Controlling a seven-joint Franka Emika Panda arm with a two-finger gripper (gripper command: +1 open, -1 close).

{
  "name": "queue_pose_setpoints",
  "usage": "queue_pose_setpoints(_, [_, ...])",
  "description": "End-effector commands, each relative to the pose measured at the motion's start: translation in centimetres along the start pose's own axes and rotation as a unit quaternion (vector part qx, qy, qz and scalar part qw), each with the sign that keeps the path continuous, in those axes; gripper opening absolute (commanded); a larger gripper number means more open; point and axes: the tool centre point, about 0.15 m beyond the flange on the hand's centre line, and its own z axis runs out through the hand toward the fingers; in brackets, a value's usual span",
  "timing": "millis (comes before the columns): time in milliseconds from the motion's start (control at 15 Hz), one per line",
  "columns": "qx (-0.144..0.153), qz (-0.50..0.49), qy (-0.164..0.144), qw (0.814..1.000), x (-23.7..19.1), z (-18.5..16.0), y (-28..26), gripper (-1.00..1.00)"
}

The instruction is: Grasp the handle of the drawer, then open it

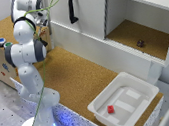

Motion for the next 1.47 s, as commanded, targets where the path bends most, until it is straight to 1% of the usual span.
queue_pose_setpoints(0, [0.034, 0.055, 0.093, 0.994, -2.4, 5.3, 2.5, 1.0])
queue_pose_setpoints(67, [0.069, 0.076, 0.109, 0.989, -2.1, 6.1, 2.9, 1.0])
queue_pose_setpoints(133, [0.056, 0.079, 0.1, 0.99, -1.6, 6.9, 2.8, 1.0])
queue_pose_setpoints(200, [0.075, 0.084, 0.107, 0.988, -1.1, 7.4, 3.0, 1.0])
queue_pose_setpoints(400, [0.073, 0.09, 0.105, 0.988, 0.9, 7.9, 3.6, 1.0])
queue_pose_setpoints(600, [0.052, 0.108, 0.086, 0.989, 2.7, 8.5, 4.4, 1.0])
queue_pose_setpoints(867, [0.055, 0.137, 0.072, 0.986, 5.8, 10.4, 3.6, 1.0])
queue_pose_setpoints(1133, [0.059, 0.138, 0.041, 0.988, 7.8, 12.0, 2.1, 1.0])
queue_pose_setpoints(1333, [0.052, 0.142, 0.011, 0.988, 7.7, 13.2, 2.0, 1.0])
queue_pose_setpoints(1400, [0.051, 0.142, -0.006, 0.989, 7.4, 13.8, 2.1, 1.0])
